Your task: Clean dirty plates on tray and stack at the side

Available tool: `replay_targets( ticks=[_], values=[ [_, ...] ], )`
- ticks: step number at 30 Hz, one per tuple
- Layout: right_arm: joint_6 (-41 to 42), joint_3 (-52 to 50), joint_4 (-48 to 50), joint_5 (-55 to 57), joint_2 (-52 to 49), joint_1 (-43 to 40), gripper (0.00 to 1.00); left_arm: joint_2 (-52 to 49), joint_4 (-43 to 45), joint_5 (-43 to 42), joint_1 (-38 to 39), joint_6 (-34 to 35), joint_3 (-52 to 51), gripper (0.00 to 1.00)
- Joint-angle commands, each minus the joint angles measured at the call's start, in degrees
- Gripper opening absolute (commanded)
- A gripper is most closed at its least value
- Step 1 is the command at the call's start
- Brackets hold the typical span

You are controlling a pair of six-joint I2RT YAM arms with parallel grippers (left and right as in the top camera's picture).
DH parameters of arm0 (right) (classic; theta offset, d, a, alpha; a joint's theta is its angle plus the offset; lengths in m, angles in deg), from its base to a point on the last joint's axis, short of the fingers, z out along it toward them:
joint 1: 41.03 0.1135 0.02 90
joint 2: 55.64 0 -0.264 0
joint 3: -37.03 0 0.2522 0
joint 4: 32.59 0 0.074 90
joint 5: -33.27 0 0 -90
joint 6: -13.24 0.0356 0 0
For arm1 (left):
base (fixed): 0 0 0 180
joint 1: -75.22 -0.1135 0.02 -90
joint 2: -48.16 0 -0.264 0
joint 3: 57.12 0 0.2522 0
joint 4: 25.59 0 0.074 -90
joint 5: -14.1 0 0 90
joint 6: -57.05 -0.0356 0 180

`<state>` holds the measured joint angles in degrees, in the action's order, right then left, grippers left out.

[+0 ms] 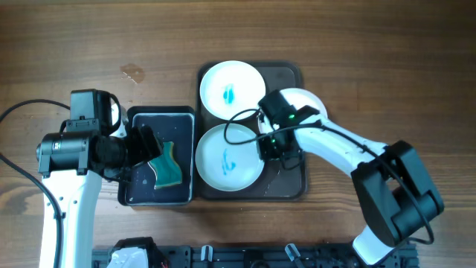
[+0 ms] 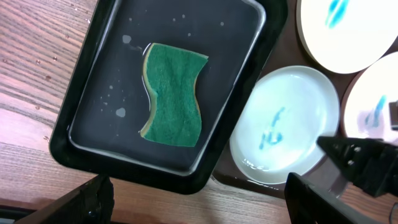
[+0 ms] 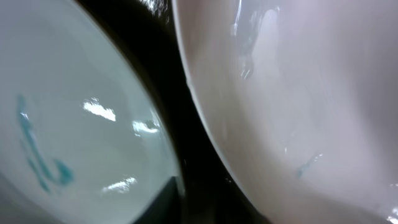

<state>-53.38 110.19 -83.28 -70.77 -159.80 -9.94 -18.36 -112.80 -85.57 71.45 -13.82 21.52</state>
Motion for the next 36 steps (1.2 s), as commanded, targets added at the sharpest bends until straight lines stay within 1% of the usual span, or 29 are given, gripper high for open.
replay_targets(
  ticks=[1, 6, 8, 10, 12, 16, 19, 20, 21, 22, 23, 24, 26, 28, 30, 33, 34, 35, 36],
  values=[
    [-2.8, 0.17, 1.79, 0.02, -1.49, -1.16, 0.04, -0.11, 1.27, 0.72, -0.31, -0.63, -1.66, 0.85],
    [-2.23, 0.15, 1.92, -0.09, -1.49, -1.16, 0.04, -0.48, 6.14, -0.33, -0.2, 2.47, -9.07, 0.84],
    [-0.39, 0.15, 1.92, 0.04, -1.49, -1.16, 0.04, -1.01, 9.88, -2.6, -0.2, 2.6, -13.33, 0.8],
    [0.83, 0.15, 2.01, 0.5, -1.49, -1.18, 0.04, -2.12, 13.62, -3.93, -0.2, 4.33, -17.18, 0.75],
    [0.79, 0.15, 2.38, 0.55, -1.49, -1.16, 0.04, -3.65, 17.44, -3.8, -0.2, 4.46, -20.22, 0.67],
    [0.74, 0.15, 2.64, 0.55, -1.49, -1.11, 0.04, -8.35, 27.41, -3.32, 0.24, 4.46, -24.87, 0.63],
    [0.76, 0.15, 3.15, 0.52, -1.49, -1.11, 0.04, -13.94, 30.88, -0.26, 2.12, 4.5, -25.14, 0.51],
    [0.76, 0.15, 3.23, 0.52, -1.49, -1.11, 0.04, -15.87, 31.78, -0.07, 2.75, 4.52, -25.14, 0.44],
    [0.76, 0.15, 3.26, 0.52, -1.49, -1.11, 0.04, -17.7, 32.72, -0.04, 3.39, 5.42, -25.14, 0.36],
    [0.76, 0.15, 3.23, 0.52, -1.49, -1.11, 0.04, -19.15, 33.73, -0.04, 3.85, 6.03, -25.14, 0.24],
    [0.76, 0.15, 3.23, 0.52, -1.49, -1.11, 0.04, -20.72, 34.91, 0.66, 4.42, 7.08, -25.14, 0.06],
    [0.76, 0.15, 3.23, 0.52, -1.49, -1.11, 0.04, -21.68, 35.58, 1.38, 4.79, 7.43, -25.14, 0.04],
    [0.76, 0.15, 3.23, 0.52, -1.49, -1.11, 0.04, -22.21, 35.1, 2.29, 5.05, 8.35, -24.68, 0.04],
    [0.72, 0.15, 3.23, 0.52, -1.49, -1.11, 0.04, -21.68, 32.39, 2.25, 4.98, 8.35, -22.8, 0.04],
    [0.61, 0.15, 3.17, 0.52, -1.49, -1.11, 0.04, -21.14, 27.67, 2.23, 5.01, 8.35, -19.39, 0.16],
    [0.61, 0.15, 3.06, 0.5, -1.49, -1.11, 0.04, -20.72, 18.56, 2.23, 5.01, 8.33, -12.85, 0.49],
    [0.59, 0.15, 3.06, 0.52, -1.49, -1.11, 0.04, -20.72, 18.1, 1.99, 5.07, 8.33, -12.35, 0.55],
    [0.61, 0.15, 3.06, 0.5, -1.49, -1.11, 0.04, -20.74, 18.12, 2.03, 5.07, 8.33, -12.37, 0.58],
    [0.61, 0.15, 3.06, 0.52, -1.49, -1.11, 0.04, -20.83, 18.16, 2.29, 5.07, 8.33, -12.46, 0.59]
  ],
)
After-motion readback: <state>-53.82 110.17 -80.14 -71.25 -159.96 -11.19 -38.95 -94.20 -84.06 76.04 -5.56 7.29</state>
